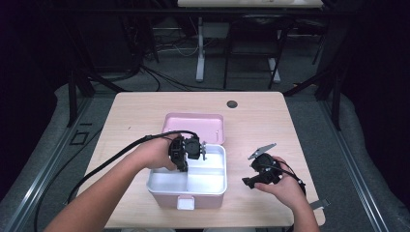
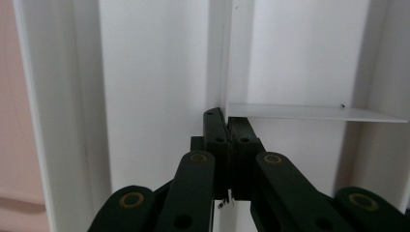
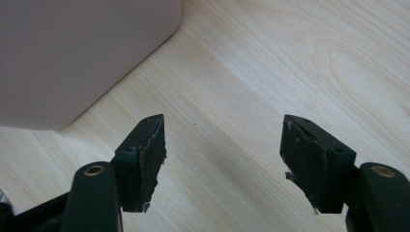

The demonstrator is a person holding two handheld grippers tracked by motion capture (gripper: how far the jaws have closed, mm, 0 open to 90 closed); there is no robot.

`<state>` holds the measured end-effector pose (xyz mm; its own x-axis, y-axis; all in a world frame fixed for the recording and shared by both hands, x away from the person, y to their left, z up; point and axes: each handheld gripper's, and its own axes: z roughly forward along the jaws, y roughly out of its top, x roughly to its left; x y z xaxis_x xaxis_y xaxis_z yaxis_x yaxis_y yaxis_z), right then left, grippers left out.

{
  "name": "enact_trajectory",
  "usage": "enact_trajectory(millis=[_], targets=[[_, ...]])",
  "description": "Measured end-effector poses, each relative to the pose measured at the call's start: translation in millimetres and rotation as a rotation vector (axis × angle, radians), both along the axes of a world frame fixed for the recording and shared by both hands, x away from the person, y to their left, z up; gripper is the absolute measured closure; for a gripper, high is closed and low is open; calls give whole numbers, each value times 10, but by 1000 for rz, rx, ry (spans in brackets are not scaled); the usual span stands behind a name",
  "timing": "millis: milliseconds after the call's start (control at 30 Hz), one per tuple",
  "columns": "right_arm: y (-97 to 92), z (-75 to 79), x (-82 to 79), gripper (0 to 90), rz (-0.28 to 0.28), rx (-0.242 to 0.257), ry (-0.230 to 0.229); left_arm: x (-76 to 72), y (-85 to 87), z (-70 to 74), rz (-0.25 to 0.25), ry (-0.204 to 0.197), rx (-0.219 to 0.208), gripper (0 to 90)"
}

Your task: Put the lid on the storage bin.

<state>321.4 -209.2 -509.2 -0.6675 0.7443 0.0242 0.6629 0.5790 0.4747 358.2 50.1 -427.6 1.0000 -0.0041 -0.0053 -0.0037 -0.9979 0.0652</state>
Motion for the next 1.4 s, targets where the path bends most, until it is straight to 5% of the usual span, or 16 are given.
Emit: enact_trajectory(millis=[300, 500, 967, 1400], targets=[[8, -18, 3, 329, 0, 7, -2, -26, -21, -58, 13, 2, 8, 889], [14, -11, 4, 328, -1, -7, 2, -20, 26, -113, 28, 9, -27, 885], [66, -47, 53, 314, -36, -6, -22, -60, -11, -122, 9, -22, 0, 883], [213, 239, 339, 253, -81, 82, -12, -40, -48, -127, 18, -7, 23, 881]])
